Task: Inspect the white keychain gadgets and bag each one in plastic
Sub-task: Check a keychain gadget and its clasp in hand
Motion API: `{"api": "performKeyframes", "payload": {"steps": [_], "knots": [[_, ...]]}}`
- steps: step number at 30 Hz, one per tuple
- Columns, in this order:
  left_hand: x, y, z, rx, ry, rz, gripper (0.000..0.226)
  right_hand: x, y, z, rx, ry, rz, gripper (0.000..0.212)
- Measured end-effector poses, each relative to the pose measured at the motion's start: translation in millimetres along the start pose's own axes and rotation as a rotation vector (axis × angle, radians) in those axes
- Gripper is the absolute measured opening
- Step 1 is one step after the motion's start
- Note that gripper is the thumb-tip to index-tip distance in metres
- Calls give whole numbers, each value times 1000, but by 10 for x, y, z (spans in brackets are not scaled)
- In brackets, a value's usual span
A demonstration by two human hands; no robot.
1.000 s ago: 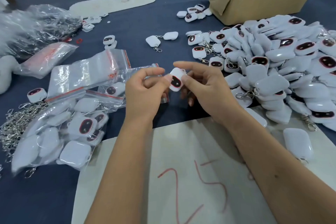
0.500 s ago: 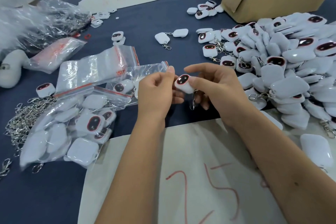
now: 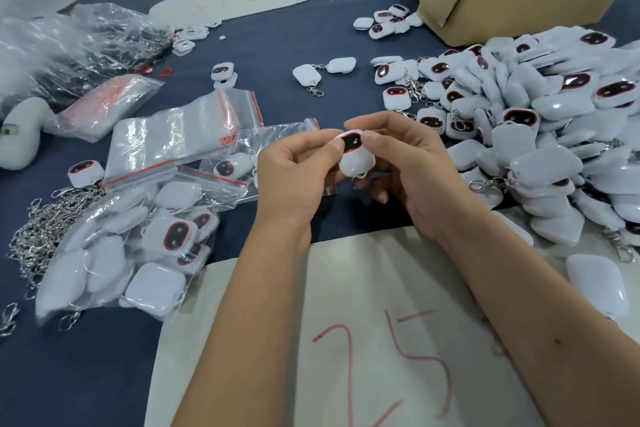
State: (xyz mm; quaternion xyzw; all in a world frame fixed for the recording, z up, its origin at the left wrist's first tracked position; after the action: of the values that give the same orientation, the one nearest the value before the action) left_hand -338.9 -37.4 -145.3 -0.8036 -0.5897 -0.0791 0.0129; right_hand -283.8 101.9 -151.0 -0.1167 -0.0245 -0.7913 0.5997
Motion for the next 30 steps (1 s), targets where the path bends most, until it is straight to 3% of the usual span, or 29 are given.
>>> {"api": "performKeyframes", "payload": {"steps": [5, 8, 17, 30], "knots": [[-21, -14, -128, 191, -252, -43, 20, 9, 3, -13, -8, 58, -17, 16], [0, -15, -151, 242, -304, -46, 11, -24, 4, -1, -30, 138, -72, 8], [66, -40, -7, 128, -314, 71, 11, -133, -1, 43, -71, 144, -211, 8], [41, -39, 27, 112, -260, 97, 13, -55, 19, 65, -121, 228, -125, 11]]}}
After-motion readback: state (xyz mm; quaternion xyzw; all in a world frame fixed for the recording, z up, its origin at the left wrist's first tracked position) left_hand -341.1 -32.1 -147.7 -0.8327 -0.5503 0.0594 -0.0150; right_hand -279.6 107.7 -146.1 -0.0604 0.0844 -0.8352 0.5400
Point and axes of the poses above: each hand's wrist, its own y-axis away from the middle knuckle, its own x-axis out of the palm, z = x × y, the point moved 8 cm from there along -y, towards the middle knuckle, and after that the axes turned 1 degree about -x, right-handed, at the moved point
